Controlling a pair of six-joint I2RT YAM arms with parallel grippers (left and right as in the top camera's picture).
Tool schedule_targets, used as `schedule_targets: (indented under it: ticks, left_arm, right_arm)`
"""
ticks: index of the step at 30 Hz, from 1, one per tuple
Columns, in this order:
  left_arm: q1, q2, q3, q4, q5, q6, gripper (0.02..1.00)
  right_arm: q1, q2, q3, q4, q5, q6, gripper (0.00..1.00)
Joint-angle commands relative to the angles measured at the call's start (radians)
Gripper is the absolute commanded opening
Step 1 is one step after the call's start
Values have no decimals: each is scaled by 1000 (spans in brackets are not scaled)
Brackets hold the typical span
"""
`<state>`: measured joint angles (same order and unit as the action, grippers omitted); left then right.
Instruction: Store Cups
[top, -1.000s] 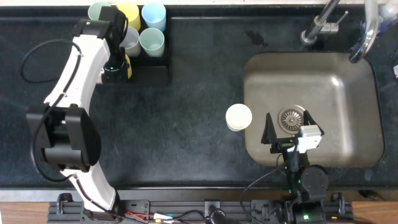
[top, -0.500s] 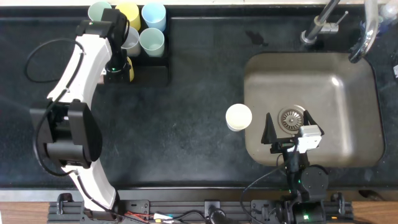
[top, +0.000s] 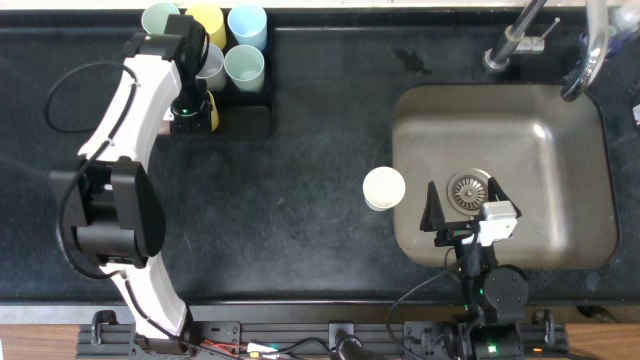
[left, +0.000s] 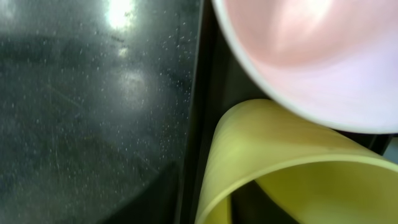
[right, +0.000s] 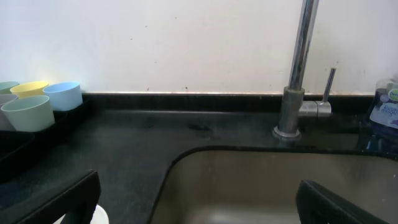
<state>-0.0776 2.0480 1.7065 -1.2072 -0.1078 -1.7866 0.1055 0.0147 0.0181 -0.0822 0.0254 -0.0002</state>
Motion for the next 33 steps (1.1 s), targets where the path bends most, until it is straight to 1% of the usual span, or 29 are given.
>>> schedule_targets:
  ticks: [1,4,9,17,19,20,22,24,26,28,29,30,32,33]
  left_arm:
    - [5,5,0,-3,0,-17,406]
    - [5,-19,0,-10,11,-18,441]
    - [5,-82,0,-35,9,-18,441]
    - [4,-232,0,-93,-21,-17,443]
    - [3,-288,0,-95,-42,14,441]
    - [3,-321,0,-84,-60,55,443]
    - [3,-393,-1,-30,-108,201,448]
    - [3,-478,-7,69,-148,431,516]
    - [3,-564,-34,197,-148,683,564]
    - [3,-656,-92,347,-109,930,627]
    - [3,-707,-137,426,-82,1035,676]
    - [3,-762,-190,505,-55,1124,748]
    - [3,-869,-315,665,-1,1266,855]
    - [4,-922,-381,742,24,1313,910]
  right_arm:
    - [3,-10,-14,5,-2,-3,993]
    - [3,-10,-13,5,-2,-3,996]
    - [3,-10,-14,5,-2,-3,996]
    - [3,-10,-13,5,-2,-3,998]
    - [3,-10,-13,5,-2,-3,996]
    - [3,-10,-13,5,-2,-3,998]
    - [3,-10,-13,5,-2,-3,996]
    - [3,-10,-13,5,-2,-3,996]
    - [3,-10,-13,5,-2,-3,998]
    - [3,-10,-13,5,-2,-3,993]
    - [3,-10,-13,5,-2,-3,996]
    - [3,-10,-14,5,-2,-3,998]
    - [3,-10,-14,5,-2,-3,998]
    - [3,-10,-13,5,-2,-3,996]
